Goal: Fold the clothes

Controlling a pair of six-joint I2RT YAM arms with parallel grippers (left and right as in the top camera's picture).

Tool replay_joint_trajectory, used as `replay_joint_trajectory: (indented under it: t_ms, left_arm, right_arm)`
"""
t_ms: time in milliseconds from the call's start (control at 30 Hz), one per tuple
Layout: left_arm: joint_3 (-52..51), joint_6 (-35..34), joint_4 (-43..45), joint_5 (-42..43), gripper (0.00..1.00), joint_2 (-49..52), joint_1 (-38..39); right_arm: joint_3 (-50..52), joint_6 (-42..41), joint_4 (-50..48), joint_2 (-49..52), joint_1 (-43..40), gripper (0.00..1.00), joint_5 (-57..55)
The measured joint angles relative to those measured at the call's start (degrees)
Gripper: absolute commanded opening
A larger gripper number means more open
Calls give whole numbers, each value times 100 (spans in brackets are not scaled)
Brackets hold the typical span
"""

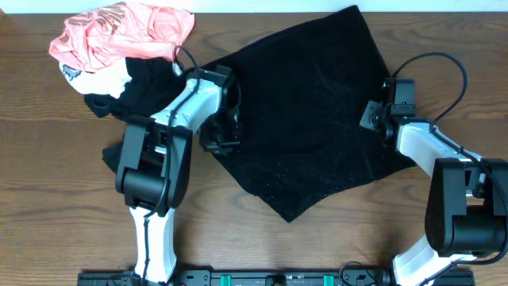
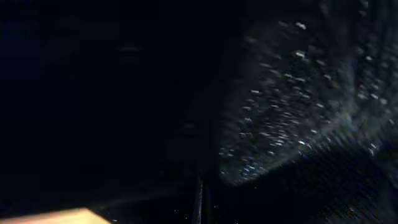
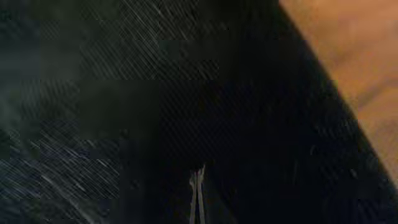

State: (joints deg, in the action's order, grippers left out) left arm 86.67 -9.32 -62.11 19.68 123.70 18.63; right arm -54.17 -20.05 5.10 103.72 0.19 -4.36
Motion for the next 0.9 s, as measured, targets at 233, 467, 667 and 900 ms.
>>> replay_joint_trajectory:
  t_ms: [233, 467, 667, 900]
  left_arm:
    - [-9, 13, 149, 444, 6, 39, 492]
    - [118, 13, 186, 369, 6, 39, 466]
    - [437, 111, 247, -48, 7, 39, 289]
    - [796, 560, 466, -748, 80, 11, -98]
  right_arm:
    - [-72, 125, 374, 0, 0, 1, 127]
    - [-1078, 153, 2245, -190, 0, 5, 929]
    - [-1926, 225, 3912, -688, 129, 33, 1891]
    - [-1893, 264, 5045, -748, 1078, 67, 2430]
